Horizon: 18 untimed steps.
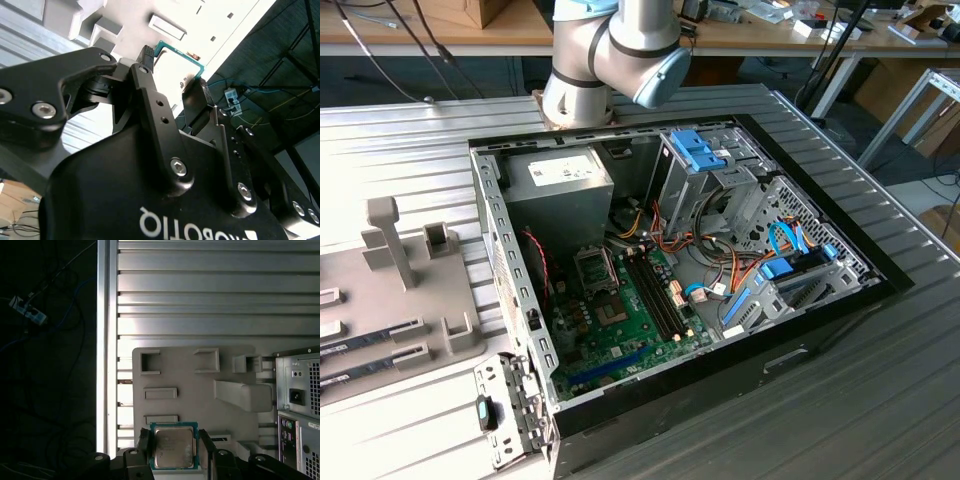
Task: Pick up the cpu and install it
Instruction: 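Pick up the cpu and move it towards the insertion slot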
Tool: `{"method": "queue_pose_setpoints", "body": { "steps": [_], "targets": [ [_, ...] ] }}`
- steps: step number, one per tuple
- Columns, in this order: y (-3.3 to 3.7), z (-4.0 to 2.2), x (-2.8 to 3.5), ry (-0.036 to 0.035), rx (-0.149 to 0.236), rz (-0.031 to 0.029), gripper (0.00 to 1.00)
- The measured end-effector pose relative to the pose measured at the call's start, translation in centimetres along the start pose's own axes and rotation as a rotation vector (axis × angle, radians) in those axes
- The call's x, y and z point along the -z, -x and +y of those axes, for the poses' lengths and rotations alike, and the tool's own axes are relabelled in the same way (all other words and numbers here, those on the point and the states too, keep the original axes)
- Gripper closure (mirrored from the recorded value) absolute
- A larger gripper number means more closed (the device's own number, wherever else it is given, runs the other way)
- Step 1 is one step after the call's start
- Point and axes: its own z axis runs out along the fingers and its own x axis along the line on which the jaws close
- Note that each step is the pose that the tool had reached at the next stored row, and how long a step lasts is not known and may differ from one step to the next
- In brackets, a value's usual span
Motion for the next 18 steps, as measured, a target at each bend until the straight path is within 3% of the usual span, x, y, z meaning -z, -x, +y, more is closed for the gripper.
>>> {"method": "queue_pose_setpoints", "body": {
  "steps": [18],
  "targets": [
    [0.69,0.01,-0.02,-0.0001,0.000,0.0001,0.53]
  ]
}}
